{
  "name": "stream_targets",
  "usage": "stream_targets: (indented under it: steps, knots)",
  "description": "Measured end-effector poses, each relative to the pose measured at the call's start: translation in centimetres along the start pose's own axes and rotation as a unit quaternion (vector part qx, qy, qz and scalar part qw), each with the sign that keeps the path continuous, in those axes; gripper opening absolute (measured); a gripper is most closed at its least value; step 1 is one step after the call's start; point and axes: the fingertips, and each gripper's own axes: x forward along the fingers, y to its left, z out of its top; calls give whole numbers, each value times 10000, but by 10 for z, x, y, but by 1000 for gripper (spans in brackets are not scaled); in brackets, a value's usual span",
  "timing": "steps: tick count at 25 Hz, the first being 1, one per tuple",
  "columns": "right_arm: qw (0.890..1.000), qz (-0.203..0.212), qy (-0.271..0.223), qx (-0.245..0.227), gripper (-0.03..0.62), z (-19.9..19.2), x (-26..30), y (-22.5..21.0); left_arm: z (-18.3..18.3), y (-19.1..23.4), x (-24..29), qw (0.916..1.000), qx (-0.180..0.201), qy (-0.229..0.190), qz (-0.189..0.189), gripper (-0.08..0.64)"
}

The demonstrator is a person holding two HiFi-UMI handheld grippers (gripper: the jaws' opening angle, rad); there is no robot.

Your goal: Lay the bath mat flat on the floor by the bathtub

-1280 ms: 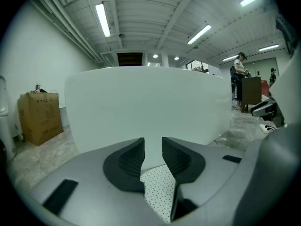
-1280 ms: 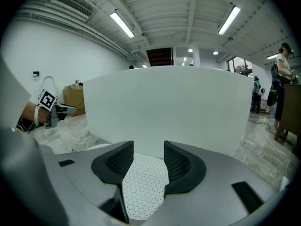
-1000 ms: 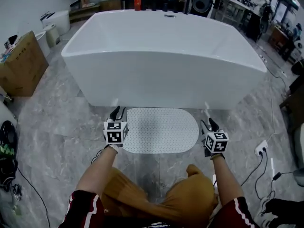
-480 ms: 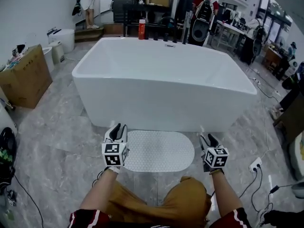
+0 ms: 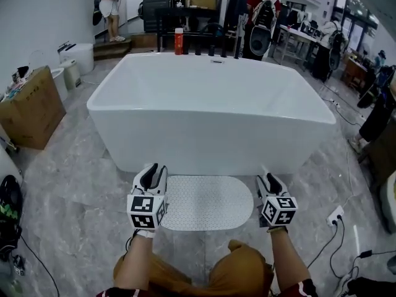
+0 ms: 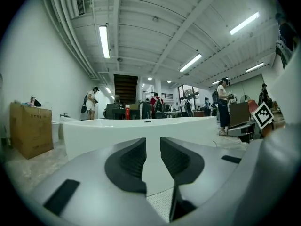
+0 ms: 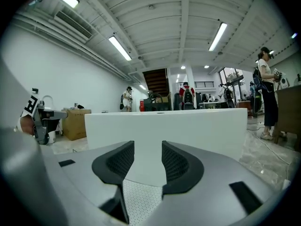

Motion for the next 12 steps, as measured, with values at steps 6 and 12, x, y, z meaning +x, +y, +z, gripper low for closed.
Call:
stream_targets:
  steps: [6,12]
  knots:
    - [9994,-28,328,90,201,12,2,-25,45,-21,16,9999,150,55,-56,104]
    - [9989,73,464,-50,199,94,-6,-19,135,-23,18,9993,357,44,-49,100]
